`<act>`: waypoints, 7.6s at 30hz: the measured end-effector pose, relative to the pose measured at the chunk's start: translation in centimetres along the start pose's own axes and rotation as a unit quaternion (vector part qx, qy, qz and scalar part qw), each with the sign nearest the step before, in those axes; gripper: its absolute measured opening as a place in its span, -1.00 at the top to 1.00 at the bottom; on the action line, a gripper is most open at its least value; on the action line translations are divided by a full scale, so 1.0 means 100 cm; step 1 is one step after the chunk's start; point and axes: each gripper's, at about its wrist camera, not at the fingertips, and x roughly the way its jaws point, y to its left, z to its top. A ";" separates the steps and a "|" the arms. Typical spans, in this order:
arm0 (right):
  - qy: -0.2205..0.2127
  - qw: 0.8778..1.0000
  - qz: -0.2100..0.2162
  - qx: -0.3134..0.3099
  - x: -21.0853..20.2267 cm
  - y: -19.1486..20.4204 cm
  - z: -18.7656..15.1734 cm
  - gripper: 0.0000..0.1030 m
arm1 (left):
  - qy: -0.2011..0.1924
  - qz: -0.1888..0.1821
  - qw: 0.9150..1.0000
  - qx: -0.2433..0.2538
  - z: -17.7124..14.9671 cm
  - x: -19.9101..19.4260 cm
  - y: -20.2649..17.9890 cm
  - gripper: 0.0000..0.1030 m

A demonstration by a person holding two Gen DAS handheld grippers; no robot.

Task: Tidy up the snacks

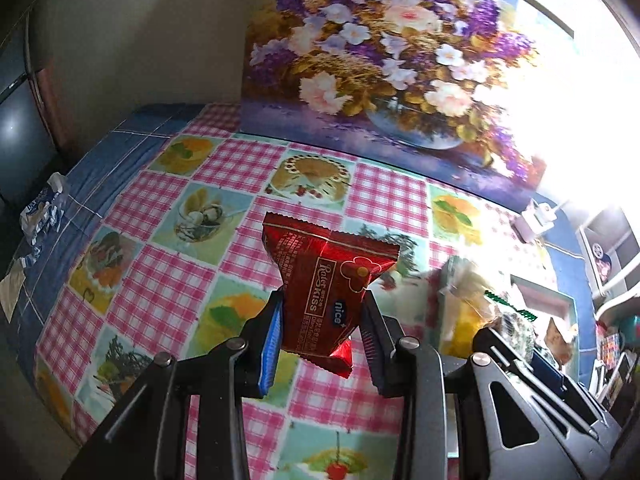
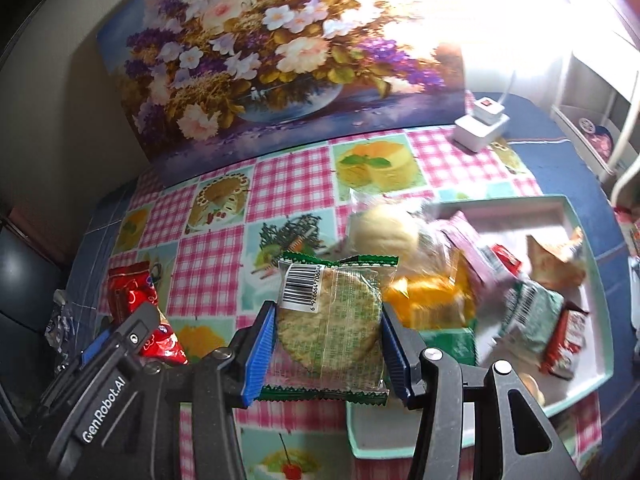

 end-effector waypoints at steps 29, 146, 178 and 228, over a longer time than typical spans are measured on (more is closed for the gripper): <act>0.005 0.993 -0.076 0.092 -0.007 -0.099 -0.017 -0.03 | 0.021 -0.065 0.993 0.091 -0.031 0.003 -0.080 0.25; 0.004 0.979 -0.116 0.170 0.011 -0.169 -0.023 -1.00 | 0.088 -0.050 0.995 0.018 -0.033 0.052 -0.075 -0.91; -0.015 0.994 -0.105 0.026 -0.033 -0.086 -0.069 -1.00 | 0.048 0.073 0.992 0.087 -0.053 -0.013 -0.023 -0.91; -0.009 0.993 -0.118 -0.004 -0.024 -0.072 -0.069 -1.00 | 0.039 0.085 0.990 0.109 -0.057 -0.014 0.000 -0.91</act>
